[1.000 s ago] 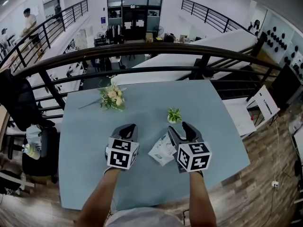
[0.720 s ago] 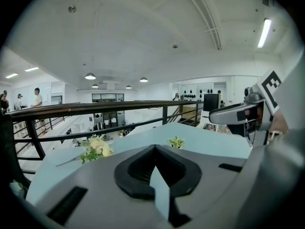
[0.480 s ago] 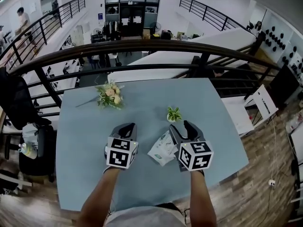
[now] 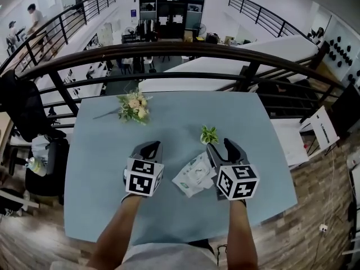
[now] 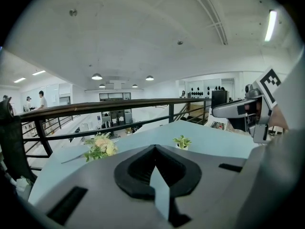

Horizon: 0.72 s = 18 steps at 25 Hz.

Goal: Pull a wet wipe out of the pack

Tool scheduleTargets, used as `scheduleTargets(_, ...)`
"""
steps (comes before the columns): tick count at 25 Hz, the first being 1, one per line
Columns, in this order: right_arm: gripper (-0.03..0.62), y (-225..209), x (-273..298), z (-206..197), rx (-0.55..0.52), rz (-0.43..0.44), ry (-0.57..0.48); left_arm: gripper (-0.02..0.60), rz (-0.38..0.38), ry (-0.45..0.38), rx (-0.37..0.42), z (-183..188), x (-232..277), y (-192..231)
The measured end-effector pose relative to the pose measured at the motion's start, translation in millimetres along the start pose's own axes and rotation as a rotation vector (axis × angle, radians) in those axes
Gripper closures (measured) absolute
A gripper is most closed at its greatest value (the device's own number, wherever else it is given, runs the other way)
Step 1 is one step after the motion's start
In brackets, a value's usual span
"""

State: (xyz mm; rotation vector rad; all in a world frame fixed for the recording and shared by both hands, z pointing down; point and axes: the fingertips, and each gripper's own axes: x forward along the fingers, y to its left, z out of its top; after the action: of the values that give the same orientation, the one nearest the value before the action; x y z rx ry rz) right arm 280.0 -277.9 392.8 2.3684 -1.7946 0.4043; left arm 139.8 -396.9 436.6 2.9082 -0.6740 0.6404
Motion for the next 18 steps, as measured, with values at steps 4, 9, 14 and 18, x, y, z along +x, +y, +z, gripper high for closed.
scheduleTargets(4, 0.364, -10.9, 2.3, -5.6, 0.001, 0.045, 0.006, 0.589, 0.041, 0.005, 0.0, 2.0, 3.6, -9.5)
scheduleTargets(9, 0.364, -22.7, 4.6, -7.4, -0.008, 0.106, 0.012, 0.589, 0.104, 0.004, -0.014, 5.9, 4.2, -18.7)
scheduleTargets(14, 0.364, -29.7, -1.1, -9.4, -0.03, 0.163, 0.02, 0.589, 0.16, -0.002, -0.033, 6.7, -2.1, -31.6)
scheduleTargets(18, 0.364, -38.2, -3.9, -12.2, -0.043, 0.206, 0.028, 0.589, 0.207, -0.009, -0.05, 7.2, -5.4, -39.7)
